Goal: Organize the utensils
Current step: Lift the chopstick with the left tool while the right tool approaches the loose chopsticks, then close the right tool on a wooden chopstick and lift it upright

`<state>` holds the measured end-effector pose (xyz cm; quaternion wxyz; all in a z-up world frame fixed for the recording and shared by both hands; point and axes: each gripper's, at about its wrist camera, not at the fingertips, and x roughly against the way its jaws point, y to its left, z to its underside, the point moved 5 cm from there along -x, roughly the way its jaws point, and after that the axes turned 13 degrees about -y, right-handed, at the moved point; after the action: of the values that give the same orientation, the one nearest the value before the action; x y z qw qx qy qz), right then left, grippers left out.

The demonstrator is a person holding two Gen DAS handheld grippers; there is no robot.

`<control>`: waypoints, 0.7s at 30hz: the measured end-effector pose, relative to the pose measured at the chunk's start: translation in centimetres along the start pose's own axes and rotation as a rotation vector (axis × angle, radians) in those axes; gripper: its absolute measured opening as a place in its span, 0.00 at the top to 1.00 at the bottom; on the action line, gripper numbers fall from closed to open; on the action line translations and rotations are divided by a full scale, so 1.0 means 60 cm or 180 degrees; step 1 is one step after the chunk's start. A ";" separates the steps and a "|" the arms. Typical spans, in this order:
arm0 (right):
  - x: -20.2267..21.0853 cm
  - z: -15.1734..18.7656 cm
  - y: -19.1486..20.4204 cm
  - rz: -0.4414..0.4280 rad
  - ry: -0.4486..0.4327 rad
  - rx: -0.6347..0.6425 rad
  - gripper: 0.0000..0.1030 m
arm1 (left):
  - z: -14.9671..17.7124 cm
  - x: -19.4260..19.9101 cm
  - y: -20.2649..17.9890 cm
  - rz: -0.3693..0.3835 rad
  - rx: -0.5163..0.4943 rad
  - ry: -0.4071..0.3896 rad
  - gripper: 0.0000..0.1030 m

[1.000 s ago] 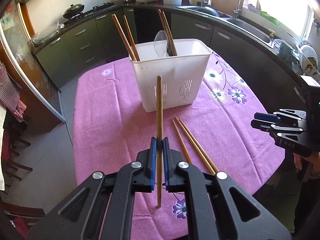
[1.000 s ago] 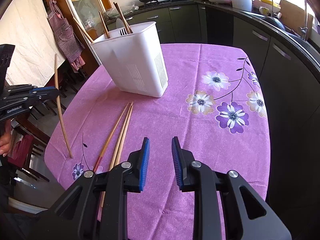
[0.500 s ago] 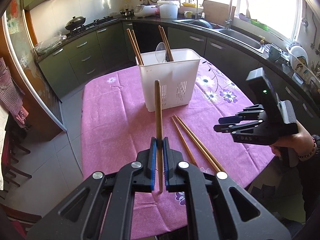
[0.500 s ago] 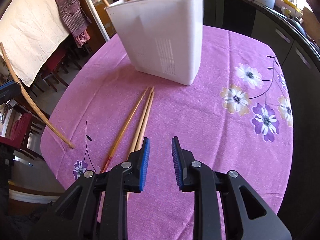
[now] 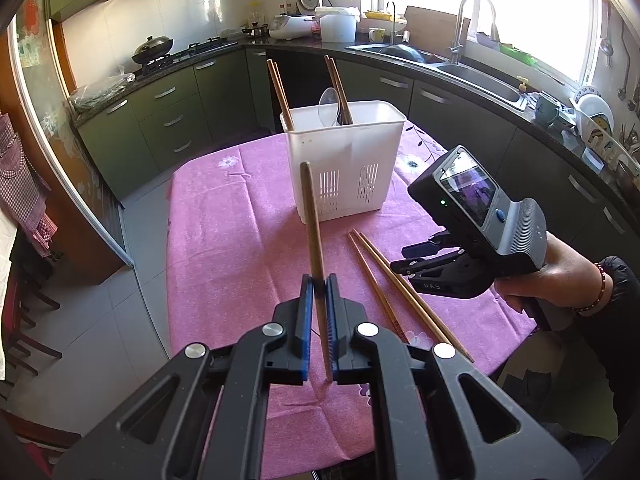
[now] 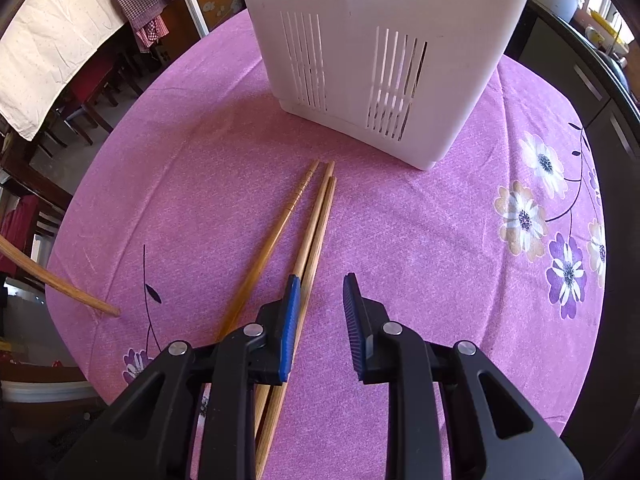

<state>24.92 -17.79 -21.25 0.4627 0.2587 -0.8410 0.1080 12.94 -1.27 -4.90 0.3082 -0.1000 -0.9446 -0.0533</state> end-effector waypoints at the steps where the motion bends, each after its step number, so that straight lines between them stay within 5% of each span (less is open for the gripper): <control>1: -0.002 0.000 0.001 0.0012 0.0015 0.0014 0.78 | 0.000 0.000 0.001 0.0004 0.0000 -0.0001 0.93; 14: -0.029 -0.027 0.025 0.0050 0.0049 0.0077 0.78 | 0.000 0.001 0.001 -0.0004 -0.0007 0.0006 0.93; 21: -0.028 -0.023 0.015 -0.0148 0.0013 -0.0156 0.78 | 0.000 0.002 0.002 0.0000 -0.0039 0.0017 0.93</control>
<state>26.17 -15.89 -21.87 0.4730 0.2666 -0.8362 0.0771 12.85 -1.16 -4.84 0.3100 -0.1017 -0.9434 -0.0593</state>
